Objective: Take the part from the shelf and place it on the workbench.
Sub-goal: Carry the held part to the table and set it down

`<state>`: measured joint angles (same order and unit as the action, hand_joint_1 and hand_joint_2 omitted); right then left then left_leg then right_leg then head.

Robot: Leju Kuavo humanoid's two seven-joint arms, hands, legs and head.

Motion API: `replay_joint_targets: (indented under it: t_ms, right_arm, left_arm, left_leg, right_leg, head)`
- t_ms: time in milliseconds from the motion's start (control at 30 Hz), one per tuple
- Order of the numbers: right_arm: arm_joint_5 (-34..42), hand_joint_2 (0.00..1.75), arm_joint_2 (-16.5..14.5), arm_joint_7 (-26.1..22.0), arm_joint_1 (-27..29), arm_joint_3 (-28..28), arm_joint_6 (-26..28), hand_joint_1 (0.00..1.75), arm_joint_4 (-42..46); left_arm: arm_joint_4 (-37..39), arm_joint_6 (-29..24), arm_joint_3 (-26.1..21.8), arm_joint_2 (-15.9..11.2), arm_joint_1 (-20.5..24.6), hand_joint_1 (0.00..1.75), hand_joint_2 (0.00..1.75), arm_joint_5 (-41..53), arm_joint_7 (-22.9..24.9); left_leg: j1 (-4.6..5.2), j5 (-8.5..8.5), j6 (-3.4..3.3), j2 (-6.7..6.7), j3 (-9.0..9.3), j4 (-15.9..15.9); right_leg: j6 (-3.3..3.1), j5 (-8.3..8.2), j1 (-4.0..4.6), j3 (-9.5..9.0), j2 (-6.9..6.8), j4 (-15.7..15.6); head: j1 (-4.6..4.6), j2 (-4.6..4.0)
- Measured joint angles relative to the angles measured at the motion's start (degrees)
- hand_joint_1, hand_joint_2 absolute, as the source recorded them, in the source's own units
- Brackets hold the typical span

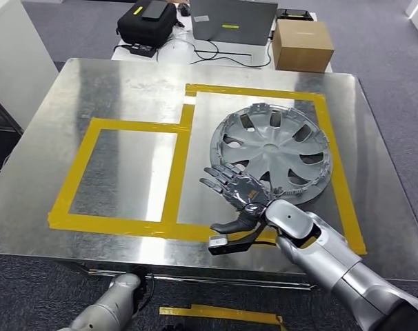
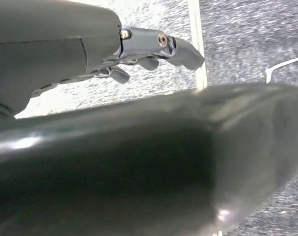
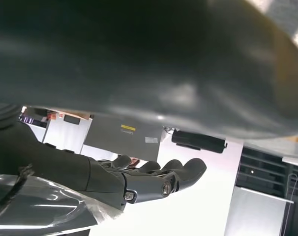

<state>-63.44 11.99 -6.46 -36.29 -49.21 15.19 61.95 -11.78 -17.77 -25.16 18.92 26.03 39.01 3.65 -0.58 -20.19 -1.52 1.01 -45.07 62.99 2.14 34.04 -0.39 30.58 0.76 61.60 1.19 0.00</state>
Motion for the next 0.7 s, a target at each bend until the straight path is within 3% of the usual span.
replay_joint_targets:
  t_ms: [67, 133, 167, 200, 267, 333, 367, 433, 500, 533, 633, 700]
  right_arm:
    - [0.02, 0.0, 0.08, -0.07, 0.13, 0.03, 0.43, 0.0, -0.22]
    - [0.07, 0.0, 0.1, -0.2, 0.23, 0.01, 0.61, 0.0, -0.4]
    - [0.14, 0.0, 0.08, -0.28, 0.23, 0.0, 0.67, 0.0, -0.45]
    - [0.21, 0.0, 0.07, -0.35, 0.24, -0.01, 0.71, 0.0, -0.51]
    - [0.34, 0.0, 0.06, -0.4, 0.35, -0.02, 0.75, 0.0, -0.74]
    - [0.39, 0.0, 0.05, -0.48, 0.49, -0.08, 0.73, 0.0, -1.03]
    - [0.4, 0.0, 0.05, -0.53, 0.51, -0.12, 0.73, 0.0, -1.14]
    - [0.42, 0.0, 0.05, -0.62, 0.48, -0.17, 0.73, 0.0, -1.25]
    - [0.46, 0.0, 0.05, -0.67, 0.39, -0.17, 0.74, 0.0, -1.29]
    - [0.49, 0.0, 0.05, -0.72, 0.37, -0.17, 0.74, 0.0, -1.32]
    - [0.5, 0.0, 0.05, -0.89, 0.31, -0.19, 0.75, 0.0, -1.4]
    - [0.5, 0.0, 0.04, -1.0, 0.24, -0.18, 0.75, 0.0, -1.4]
  left_arm:
    - [0.0, -0.06, -0.15, 0.06, -0.18, 0.0, 0.0, -0.03, 0.43]
    - [0.0, -0.03, -0.27, 0.01, -0.53, 0.0, 0.0, -0.04, 0.79]
    - [0.01, 0.04, -0.31, 0.0, -0.78, 0.0, 0.0, -0.08, 0.9]
    - [0.01, 0.2, -0.37, -0.01, -1.11, 0.0, 0.0, -0.23, 1.03]
    - [0.03, 0.67, -0.47, 0.04, -1.66, 0.0, 0.0, -0.5, 1.37]
    - [0.04, 0.96, -0.52, 0.04, -1.7, 0.0, 0.0, -0.54, 1.83]
    - [0.05, 0.99, -0.52, 0.05, -1.58, 0.0, 0.0, -0.51, 2.0]
    - [0.07, 1.01, -0.52, 0.13, -1.25, 0.0, 0.0, -0.49, 2.12]
    - [0.08, 1.04, -0.52, 0.38, -0.89, 0.0, 0.0, -0.48, 2.12]
    - [0.08, 1.05, -0.52, 0.51, -0.71, 0.0, 0.0, -0.49, 2.13]
    - [0.09, 1.05, -0.52, 0.76, -0.33, 0.0, 0.0, -0.48, 2.2]
    - [0.09, 1.04, -0.52, 0.88, -0.26, 0.0, 0.0, -0.48, 2.27]
  left_leg:
    - [-0.28, 1.64, 0.71, -0.04, -0.46, -0.84]
    - [-0.47, 2.16, 1.47, -0.3, -0.96, -1.83]
    - [-0.47, 1.23, 1.8, -0.45, -1.32, -1.45]
    - [-0.5, -0.74, 2.11, -0.55, -1.86, 0.29]
    - [-0.65, -5.34, 2.59, -0.63, -3.18, 7.08]
    - [-0.84, -7.42, 3.02, -0.63, -3.6, 12.7]
    - [-0.95, -7.06, 3.19, -0.61, -2.64, 12.8]
    - [-1.19, -5.49, 3.48, -0.53, 1.47, 7.84]
    - [-1.03, -5.18, 3.31, -0.55, 4.64, 2.96]
    - [-0.9, -5.68, 3.04, -0.61, 5.16, 1.97]
    - [-0.88, -5.97, 1.68, -0.82, 5.22, 0.87]
    - [-1.02, -5.64, 0.7, -0.66, 5.07, 0.35]
  right_leg:
    - [-0.01, -0.6, 0.49, -0.3, 0.14, -1.84]
    - [-0.38, -2.27, 0.35, 0.47, -0.15, -2.56]
    - [-0.76, -3.09, 0.16, 0.71, -0.32, -2.96]
    - [-1.12, -3.73, -0.07, 1.12, -0.51, -3.26]
    - [-1.6, -4.35, -0.11, 2.02, -0.72, -3.05]
    - [-1.54, -4.63, -0.22, 2.71, -0.85, -2.6]
    - [-1.45, -4.69, -0.31, 3.01, -0.89, -2.3]
    - [-1.11, -4.57, -0.56, 3.52, -0.88, -1.52]
    - [-0.45, -4.44, -0.46, 4.17, -0.73, -0.72]
    - [-0.09, -4.49, -0.37, 4.46, -0.66, -0.49]
    - [0.74, -4.59, -0.37, 5.18, -0.69, -0.26]
    - [1.01, -2.49, -0.36, 6.75, -0.71, 2.36]
  head:
    - [-0.04, 0.0]
    - [-0.07, 0.0]
    - [0.01, 0.0]
    - [0.09, 0.0]
    - [0.17, 0.0]
    - [0.16, 0.0]
    - [0.17, 0.0]
    - [0.15, 0.0]
    - [0.28, 0.0]
    - [0.31, 0.0]
    - [0.16, 0.0]
    - [-0.08, 0.0]
